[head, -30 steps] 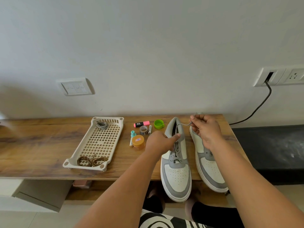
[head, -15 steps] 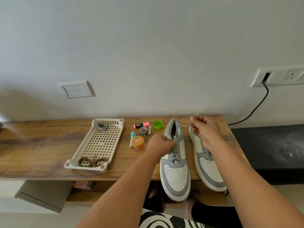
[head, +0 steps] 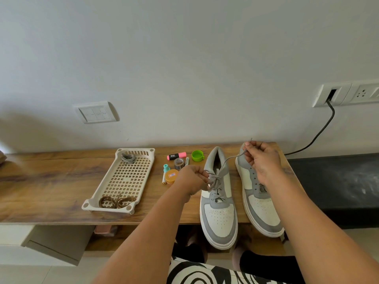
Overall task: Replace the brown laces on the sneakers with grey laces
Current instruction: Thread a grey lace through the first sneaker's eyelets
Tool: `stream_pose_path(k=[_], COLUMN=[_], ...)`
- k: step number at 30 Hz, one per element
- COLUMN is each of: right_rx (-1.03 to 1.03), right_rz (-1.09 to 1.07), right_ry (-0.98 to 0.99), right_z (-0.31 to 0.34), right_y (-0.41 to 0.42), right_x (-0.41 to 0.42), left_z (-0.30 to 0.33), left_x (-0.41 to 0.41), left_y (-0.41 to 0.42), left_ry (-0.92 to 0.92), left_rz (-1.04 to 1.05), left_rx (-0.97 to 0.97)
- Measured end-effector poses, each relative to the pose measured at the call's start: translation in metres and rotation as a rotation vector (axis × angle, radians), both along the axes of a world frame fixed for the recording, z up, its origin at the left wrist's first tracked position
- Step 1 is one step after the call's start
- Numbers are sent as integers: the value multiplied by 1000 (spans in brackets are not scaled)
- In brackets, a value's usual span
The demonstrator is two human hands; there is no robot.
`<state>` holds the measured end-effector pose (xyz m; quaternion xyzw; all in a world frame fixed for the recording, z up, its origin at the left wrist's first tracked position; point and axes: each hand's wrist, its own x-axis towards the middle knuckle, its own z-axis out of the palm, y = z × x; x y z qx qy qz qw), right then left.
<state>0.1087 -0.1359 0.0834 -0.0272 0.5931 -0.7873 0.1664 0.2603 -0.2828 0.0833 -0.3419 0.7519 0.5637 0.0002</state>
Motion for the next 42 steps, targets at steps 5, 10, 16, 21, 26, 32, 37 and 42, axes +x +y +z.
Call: stream_pose_path(k=[5, 10, 16, 21, 26, 32, 37, 42], right_rx=[1, 11, 9, -23, -12, 478, 908, 999], right_rz=[-3, 5, 0, -33, -19, 359, 636, 621], right_ry=[-9, -14, -34, -53, -21, 397, 845, 1023], right_z=[-1, -1, 0, 2, 3, 5, 1, -2], right_y=[2, 2, 3, 4, 4, 5, -4, -12], right_x=[-2, -2, -1, -3, -2, 9, 27, 31], left_z=[1, 1, 4, 5, -6, -12, -14, -14], left_x=[1, -1, 2, -2, -11, -14, -14, -15], left_y=[1, 1, 0, -2, -8, -8, -6, -7], left_ry=[27, 29, 40, 144, 62, 75, 111, 116], left_rz=[-8, -35, -216, -104, -323, -333, -355, -370], left_rx=[27, 39, -240, -366, -651, -713, -730, -651])
